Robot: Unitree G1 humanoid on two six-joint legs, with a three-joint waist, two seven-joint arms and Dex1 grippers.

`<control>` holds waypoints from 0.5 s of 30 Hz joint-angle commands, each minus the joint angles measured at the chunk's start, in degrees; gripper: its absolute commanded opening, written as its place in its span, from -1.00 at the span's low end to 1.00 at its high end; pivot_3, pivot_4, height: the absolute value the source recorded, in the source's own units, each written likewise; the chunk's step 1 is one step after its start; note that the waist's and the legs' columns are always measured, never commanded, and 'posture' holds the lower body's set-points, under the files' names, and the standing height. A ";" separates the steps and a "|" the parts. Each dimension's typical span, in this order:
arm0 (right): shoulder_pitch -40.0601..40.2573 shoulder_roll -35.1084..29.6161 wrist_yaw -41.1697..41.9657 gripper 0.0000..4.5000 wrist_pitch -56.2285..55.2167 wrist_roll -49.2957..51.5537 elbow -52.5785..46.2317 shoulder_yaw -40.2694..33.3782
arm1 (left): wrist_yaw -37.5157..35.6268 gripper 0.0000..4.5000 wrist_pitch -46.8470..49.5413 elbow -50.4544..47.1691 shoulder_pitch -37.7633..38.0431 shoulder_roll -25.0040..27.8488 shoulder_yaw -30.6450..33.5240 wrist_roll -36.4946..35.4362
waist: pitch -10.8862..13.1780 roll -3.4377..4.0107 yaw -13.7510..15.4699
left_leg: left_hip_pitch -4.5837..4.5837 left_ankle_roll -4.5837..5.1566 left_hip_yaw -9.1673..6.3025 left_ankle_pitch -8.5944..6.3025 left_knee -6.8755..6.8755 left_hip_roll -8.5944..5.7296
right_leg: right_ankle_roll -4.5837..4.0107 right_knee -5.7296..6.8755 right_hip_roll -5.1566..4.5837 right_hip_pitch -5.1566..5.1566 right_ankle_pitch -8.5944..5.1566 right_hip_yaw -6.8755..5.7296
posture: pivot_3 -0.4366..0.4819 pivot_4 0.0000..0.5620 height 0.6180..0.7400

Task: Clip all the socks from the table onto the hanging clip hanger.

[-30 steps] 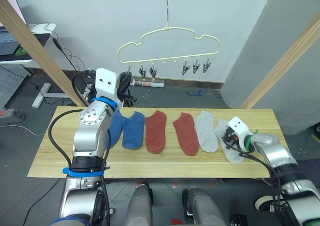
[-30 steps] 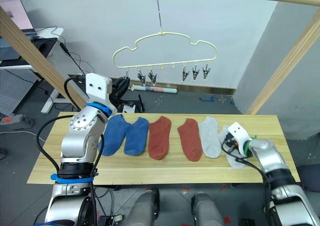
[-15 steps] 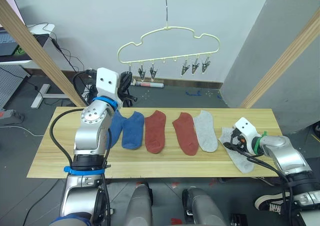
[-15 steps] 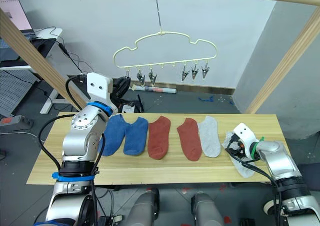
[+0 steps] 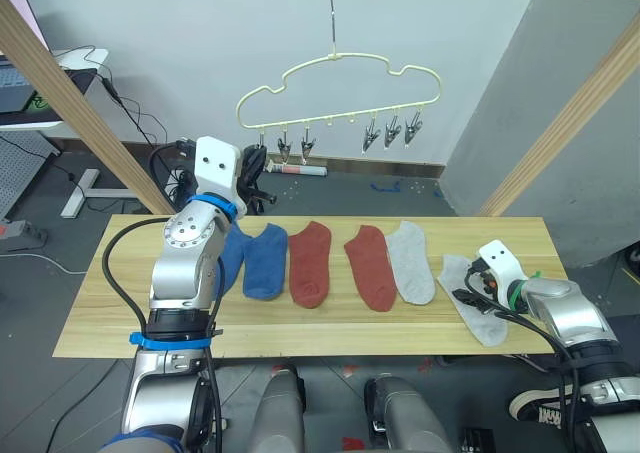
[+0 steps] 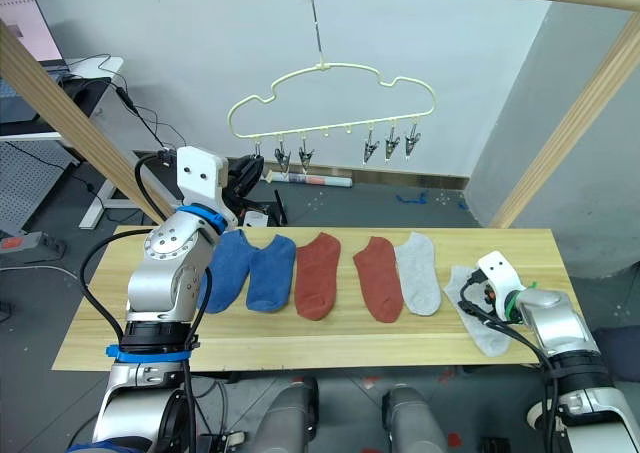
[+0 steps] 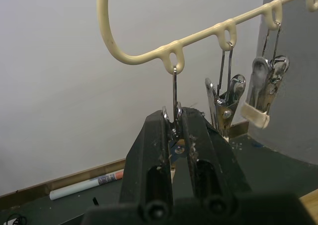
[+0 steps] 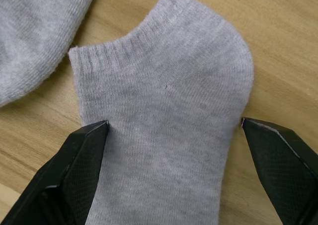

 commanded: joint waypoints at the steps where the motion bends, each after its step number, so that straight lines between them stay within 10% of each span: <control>1: -0.33 0.80 -1.14 0.98 -0.35 -0.55 2.47 0.09 | 0.28 -0.96 -0.36 -0.73 -0.15 0.35 0.25 0.28 | 0.00 0.00 0.00 | 0.00 0.00 0.00 0.00 0.00 0.00 | 0.00 0.00 0.00 0.00 0.00 0.00 | 0.15 -0.04 1.00; 6: -0.24 1.74 -0.47 0.91 -0.17 0.09 4.10 -0.09 | 0.52 -0.96 -0.29 -0.93 -0.03 0.42 0.35 0.37 | -0.01 -0.02 -0.03 | 0.03 0.00 -0.02 0.00 0.04 0.02 | 0.00 0.00 0.02 0.05 0.00 -0.01 | 0.16 -0.04 1.00; 15: 1.03 2.12 -0.17 -0.34 -1.32 0.29 3.01 -0.23 | 0.78 -0.96 -0.64 -0.49 -0.31 0.55 0.49 0.69 | -0.01 -0.02 0.08 | 0.07 0.01 -0.02 0.01 0.11 0.01 | 0.02 0.00 0.02 0.12 0.01 0.01 | 0.17 -0.04 1.00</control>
